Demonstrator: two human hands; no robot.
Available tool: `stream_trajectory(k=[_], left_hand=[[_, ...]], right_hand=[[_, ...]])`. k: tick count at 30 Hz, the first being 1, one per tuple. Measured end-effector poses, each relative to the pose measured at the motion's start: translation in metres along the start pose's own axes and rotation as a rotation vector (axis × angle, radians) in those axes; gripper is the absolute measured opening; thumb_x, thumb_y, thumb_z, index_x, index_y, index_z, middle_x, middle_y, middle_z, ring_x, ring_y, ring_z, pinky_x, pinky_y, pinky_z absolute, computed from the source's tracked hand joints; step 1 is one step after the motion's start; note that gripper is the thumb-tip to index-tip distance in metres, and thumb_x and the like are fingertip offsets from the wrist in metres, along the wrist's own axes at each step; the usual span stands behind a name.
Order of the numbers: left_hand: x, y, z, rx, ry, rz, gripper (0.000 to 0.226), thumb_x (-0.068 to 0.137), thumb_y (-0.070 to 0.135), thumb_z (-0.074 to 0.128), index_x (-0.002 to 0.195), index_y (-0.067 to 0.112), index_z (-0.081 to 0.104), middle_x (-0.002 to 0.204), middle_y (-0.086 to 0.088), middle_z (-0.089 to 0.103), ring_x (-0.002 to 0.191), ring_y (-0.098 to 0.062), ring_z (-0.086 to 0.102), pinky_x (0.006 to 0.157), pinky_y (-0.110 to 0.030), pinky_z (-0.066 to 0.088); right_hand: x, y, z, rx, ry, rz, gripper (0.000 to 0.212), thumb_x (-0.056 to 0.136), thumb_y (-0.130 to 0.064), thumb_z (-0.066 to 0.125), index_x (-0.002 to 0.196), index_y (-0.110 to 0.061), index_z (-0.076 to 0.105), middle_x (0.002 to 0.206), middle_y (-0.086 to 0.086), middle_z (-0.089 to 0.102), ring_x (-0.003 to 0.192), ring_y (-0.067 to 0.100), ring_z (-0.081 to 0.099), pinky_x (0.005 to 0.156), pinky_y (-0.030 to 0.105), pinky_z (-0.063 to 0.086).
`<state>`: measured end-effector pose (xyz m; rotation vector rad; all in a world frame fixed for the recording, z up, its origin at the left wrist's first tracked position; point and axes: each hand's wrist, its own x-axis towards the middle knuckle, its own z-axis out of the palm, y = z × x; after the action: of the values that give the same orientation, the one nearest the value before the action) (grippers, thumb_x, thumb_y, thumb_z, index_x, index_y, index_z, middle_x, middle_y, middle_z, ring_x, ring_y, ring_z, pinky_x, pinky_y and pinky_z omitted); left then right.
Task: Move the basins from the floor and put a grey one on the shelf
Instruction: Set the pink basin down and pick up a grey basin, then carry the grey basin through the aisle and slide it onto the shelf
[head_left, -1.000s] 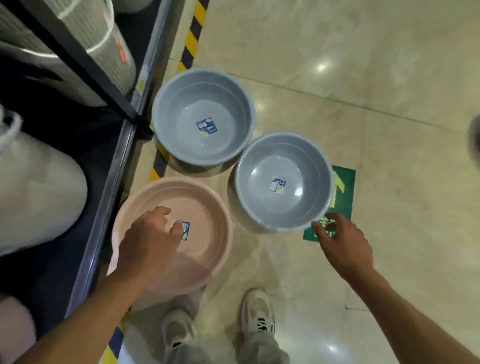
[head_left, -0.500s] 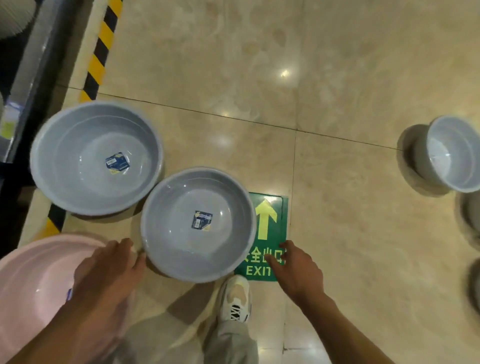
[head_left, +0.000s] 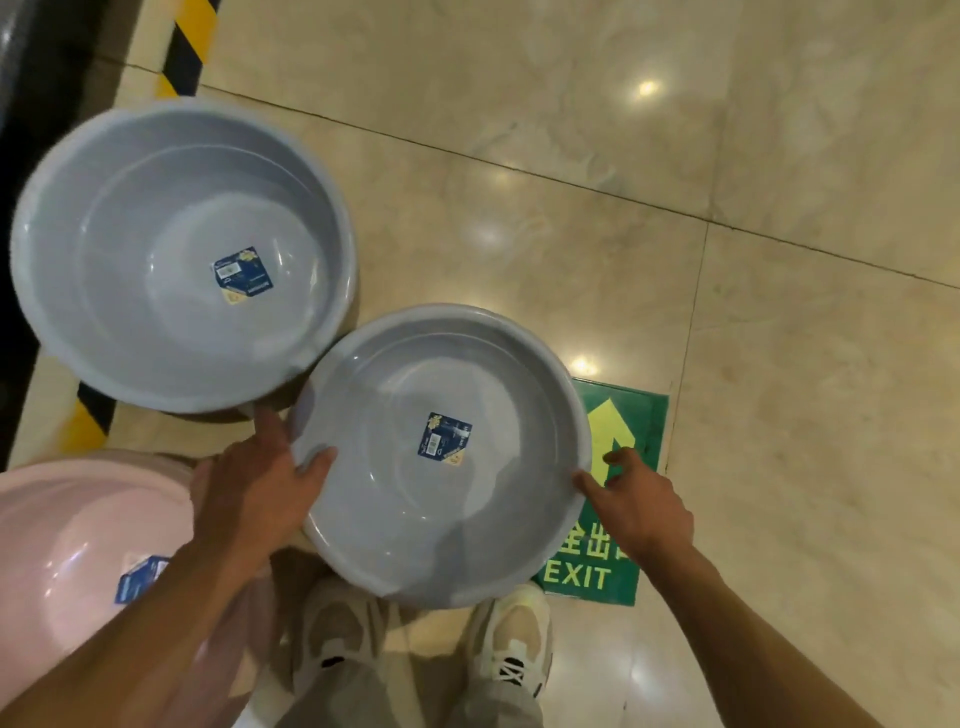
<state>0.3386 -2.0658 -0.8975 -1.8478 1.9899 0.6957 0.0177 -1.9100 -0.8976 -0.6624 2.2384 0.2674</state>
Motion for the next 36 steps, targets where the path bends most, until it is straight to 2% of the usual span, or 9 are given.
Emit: stream_trajectory(k=[5, 9, 16, 22, 25, 27, 29, 33, 36], left_hand=[[0.010, -0.018, 0.021, -0.033, -0.084, 0.004, 0.054, 0.094, 0.060, 0.052, 0.119, 0.012, 0.056, 0.104, -0.019, 0.074, 0.097, -0.040, 0.069, 0.091, -0.048, 0.051], [0.013, -0.021, 0.025, 0.002, -0.076, 0.017, 0.053, 0.096, 0.060, 0.047, 0.102, 0.010, 0.061, 0.097, -0.018, 0.073, 0.086, -0.039, 0.069, 0.077, -0.040, 0.054], [-0.012, -0.014, -0.007, -0.128, -0.045, 0.057, 0.041, 0.095, 0.052, 0.056, 0.097, 0.012, 0.063, 0.090, -0.013, 0.074, 0.076, -0.034, 0.069, 0.065, -0.033, 0.050], [-0.035, -0.010, -0.079, -0.234, -0.060, 0.079, 0.039, 0.096, 0.055, 0.052, 0.110, 0.021, 0.061, 0.092, 0.004, 0.071, 0.068, -0.010, 0.055, 0.059, -0.024, 0.040], [-0.045, -0.015, -0.126, -0.289, -0.004, 0.062, 0.037, 0.095, 0.054, 0.053, 0.110, 0.020, 0.061, 0.095, -0.001, 0.073, 0.079, -0.024, 0.067, 0.065, -0.031, 0.049], [-0.050, -0.024, -0.154, -0.335, 0.020, 0.048, 0.035, 0.095, 0.051, 0.055, 0.109, 0.019, 0.059, 0.093, -0.003, 0.068, 0.088, -0.033, 0.069, 0.073, -0.038, 0.056], [-0.052, -0.039, -0.179, -0.360, 0.049, 0.033, 0.036, 0.096, 0.049, 0.056, 0.112, 0.017, 0.059, 0.097, -0.003, 0.066, 0.090, -0.034, 0.068, 0.075, -0.042, 0.057], [-0.049, -0.077, -0.211, -0.401, 0.087, -0.040, 0.035, 0.096, 0.048, 0.056, 0.114, 0.020, 0.062, 0.093, 0.000, 0.070, 0.086, -0.027, 0.067, 0.063, -0.034, 0.052], [-0.038, -0.099, -0.219, -0.431, 0.115, -0.133, 0.040, 0.096, 0.048, 0.057, 0.119, 0.015, 0.062, 0.104, -0.014, 0.074, 0.094, -0.038, 0.069, 0.079, -0.045, 0.057]], right_hand=[[0.009, -0.011, 0.031, 0.033, -0.037, 0.010, 0.050, 0.089, -0.061, 0.057, 0.115, -0.019, 0.054, 0.102, 0.003, 0.066, 0.081, 0.026, 0.056, 0.068, 0.035, 0.044], [0.006, -0.016, 0.041, 0.145, -0.002, 0.046, 0.034, 0.095, -0.047, 0.059, 0.107, -0.016, 0.050, 0.104, 0.010, 0.065, 0.080, 0.028, 0.055, 0.066, 0.035, 0.041], [-0.028, -0.017, -0.005, 0.155, 0.048, 0.018, 0.042, 0.095, -0.044, 0.061, 0.122, -0.011, 0.057, 0.110, 0.015, 0.069, 0.083, 0.032, 0.058, 0.072, 0.042, 0.051], [-0.080, -0.039, -0.088, 0.124, 0.085, -0.102, 0.043, 0.094, -0.048, 0.061, 0.121, -0.015, 0.060, 0.098, 0.005, 0.068, 0.081, 0.031, 0.065, 0.072, 0.045, 0.058], [-0.105, -0.067, -0.125, 0.112, 0.103, -0.159, 0.043, 0.095, -0.050, 0.059, 0.123, -0.017, 0.058, 0.099, 0.003, 0.067, 0.080, 0.029, 0.065, 0.068, 0.041, 0.058], [-0.117, -0.090, -0.142, 0.082, 0.130, -0.204, 0.040, 0.095, -0.046, 0.060, 0.121, -0.016, 0.059, 0.093, 0.003, 0.065, 0.072, 0.027, 0.060, 0.058, 0.034, 0.049], [-0.123, -0.118, -0.155, 0.044, 0.160, -0.245, 0.036, 0.094, -0.045, 0.062, 0.116, -0.017, 0.059, 0.090, 0.004, 0.064, 0.069, 0.027, 0.055, 0.057, 0.033, 0.042], [-0.126, -0.178, -0.167, 0.003, 0.185, -0.350, 0.036, 0.093, -0.044, 0.062, 0.116, -0.017, 0.059, 0.091, 0.005, 0.064, 0.077, 0.031, 0.056, 0.062, 0.037, 0.042], [-0.117, -0.219, -0.160, 0.017, 0.222, -0.448, 0.035, 0.093, -0.044, 0.061, 0.117, -0.019, 0.059, 0.089, 0.003, 0.063, 0.079, 0.034, 0.060, 0.061, 0.037, 0.042]])
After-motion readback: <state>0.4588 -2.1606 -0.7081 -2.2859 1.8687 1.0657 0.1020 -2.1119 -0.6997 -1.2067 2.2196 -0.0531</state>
